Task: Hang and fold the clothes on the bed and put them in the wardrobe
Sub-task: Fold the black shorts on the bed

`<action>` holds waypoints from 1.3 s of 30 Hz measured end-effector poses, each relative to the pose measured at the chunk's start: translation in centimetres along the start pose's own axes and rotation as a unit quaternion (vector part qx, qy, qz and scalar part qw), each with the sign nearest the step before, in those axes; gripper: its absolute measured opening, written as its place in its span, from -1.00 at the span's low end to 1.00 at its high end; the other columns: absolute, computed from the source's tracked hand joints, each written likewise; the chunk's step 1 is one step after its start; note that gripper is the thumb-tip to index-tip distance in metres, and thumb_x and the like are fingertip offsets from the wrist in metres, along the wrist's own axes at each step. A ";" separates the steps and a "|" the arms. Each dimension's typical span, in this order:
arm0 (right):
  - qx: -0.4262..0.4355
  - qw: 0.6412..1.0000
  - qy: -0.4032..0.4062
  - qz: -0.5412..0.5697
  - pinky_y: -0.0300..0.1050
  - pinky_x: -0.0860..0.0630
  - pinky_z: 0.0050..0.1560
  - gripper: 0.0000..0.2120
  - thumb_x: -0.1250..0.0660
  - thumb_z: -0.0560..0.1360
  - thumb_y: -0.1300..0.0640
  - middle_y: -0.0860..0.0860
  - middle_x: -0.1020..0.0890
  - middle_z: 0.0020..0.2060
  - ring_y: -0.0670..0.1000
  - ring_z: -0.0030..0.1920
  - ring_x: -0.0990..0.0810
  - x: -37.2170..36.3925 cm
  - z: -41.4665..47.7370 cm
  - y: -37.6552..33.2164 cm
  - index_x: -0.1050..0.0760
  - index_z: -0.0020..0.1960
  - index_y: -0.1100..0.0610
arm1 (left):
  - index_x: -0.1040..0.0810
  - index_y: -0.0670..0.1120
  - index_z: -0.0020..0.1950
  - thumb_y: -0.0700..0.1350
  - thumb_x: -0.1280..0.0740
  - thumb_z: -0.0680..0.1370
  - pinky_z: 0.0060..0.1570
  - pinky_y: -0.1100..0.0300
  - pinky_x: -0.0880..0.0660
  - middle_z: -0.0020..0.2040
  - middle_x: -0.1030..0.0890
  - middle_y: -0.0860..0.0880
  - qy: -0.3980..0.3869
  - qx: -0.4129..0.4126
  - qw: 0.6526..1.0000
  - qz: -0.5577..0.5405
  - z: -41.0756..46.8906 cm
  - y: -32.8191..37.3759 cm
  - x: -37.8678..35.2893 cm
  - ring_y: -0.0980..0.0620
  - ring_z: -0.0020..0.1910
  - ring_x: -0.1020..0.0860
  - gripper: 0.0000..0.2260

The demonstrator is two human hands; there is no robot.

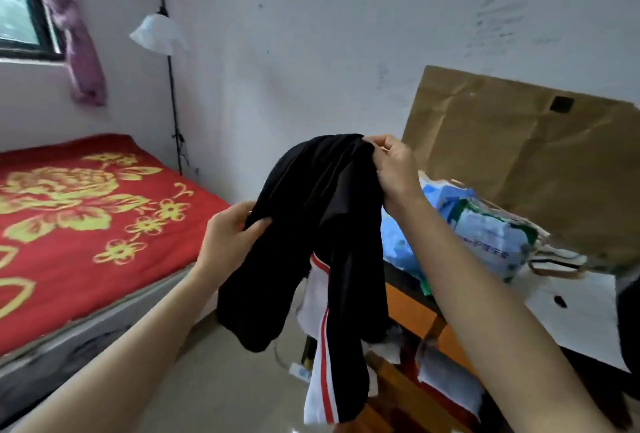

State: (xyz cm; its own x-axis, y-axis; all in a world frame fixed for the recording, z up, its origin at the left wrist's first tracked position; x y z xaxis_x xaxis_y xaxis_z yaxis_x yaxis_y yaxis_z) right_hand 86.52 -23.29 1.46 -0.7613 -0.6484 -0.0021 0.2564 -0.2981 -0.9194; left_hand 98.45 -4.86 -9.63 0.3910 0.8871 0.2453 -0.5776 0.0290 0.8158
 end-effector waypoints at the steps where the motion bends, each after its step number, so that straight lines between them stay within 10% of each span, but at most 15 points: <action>1: -0.012 1.000 -0.025 0.012 -0.30 -0.49 -0.31 -0.85 -0.32 0.50 0.26 -0.12 -0.61 -0.45 -0.17 -0.41 -0.54 -1.7 0.8 0.7 -0.51 -0.23 0.09 | -0.63 -0.08 0.00 -0.28 -0.40 0.46 -0.07 0.23 -0.53 -0.19 -0.64 0.14 0.036 0.007 0.999 0.016 0.2 -0.5 2.3 0.11 -0.16 -0.61 -0.83; 10: -0.039 0.979 -0.198 -0.006 -0.31 -0.46 -0.33 -0.83 -0.33 0.52 0.19 -0.02 -0.58 -0.37 -0.16 -0.41 -0.53 -15.3 2.9 6.9 -0.52 -0.25 0.10 | -0.66 -0.10 -0.03 -0.21 -0.38 0.48 -0.28 0.60 -0.34 -0.26 -0.57 0.21 0.179 0.066 0.963 0.189 0.0 -2.3 18.1 0.34 -0.30 -0.51 -0.89; 19: -0.053 0.936 -0.345 0.038 -0.33 -0.51 -0.35 -0.84 -0.32 0.52 0.21 -0.12 -0.64 -0.44 -0.18 -0.39 -0.60 -34.6 1.4 9.6 -0.54 -0.23 0.09 | -0.65 -0.19 0.03 -0.14 -0.31 0.54 0.01 0.05 -0.43 -0.06 -0.66 -0.15 0.278 0.085 0.890 0.350 -0.1 -6.3 33.4 -0.12 -0.04 -0.58 -0.82; 29: -0.070 0.903 -0.422 0.026 -0.25 -0.51 -0.25 -0.87 -0.34 0.51 0.21 -0.04 -0.62 -0.32 -0.13 -0.31 -0.59 -53.4 -0.1 12.2 -0.57 -0.22 0.13 | -0.67 -0.17 0.00 -0.14 -0.34 0.52 -0.09 0.41 -0.30 -0.08 -0.68 -0.11 0.339 0.054 0.874 0.344 6.8 -11.2 48.8 0.11 -0.12 -0.52 -0.83; 39: -0.114 0.875 -0.470 0.015 -0.38 -0.44 -0.27 -0.85 -0.33 0.51 0.29 -0.07 -0.58 -0.29 -0.18 -0.30 -0.55 -64.6 -1.3 17.1 -0.53 -0.21 0.10 | -0.66 -0.08 0.05 -0.07 -0.28 0.56 -0.01 0.15 -0.39 -0.04 -0.68 -0.08 0.305 0.008 0.831 0.465 13.1 -15.1 54.1 -0.11 -0.01 -0.60 -0.80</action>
State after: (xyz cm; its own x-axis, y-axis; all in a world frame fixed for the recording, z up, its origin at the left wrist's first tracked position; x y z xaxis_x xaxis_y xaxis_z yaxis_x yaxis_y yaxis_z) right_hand 139.30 14.41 -14.60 0.0983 -0.9751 0.1988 0.0599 -0.1936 -0.9793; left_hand 137.69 36.66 -1.83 -0.6573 0.5914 0.4671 -0.4152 -0.8015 0.4304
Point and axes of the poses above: each hand's wrist, its own z-axis towards the middle knuckle, its own x-axis out of the back of the hand, y = z × x, the point moved 1 cm from there along z, towards the middle knuckle
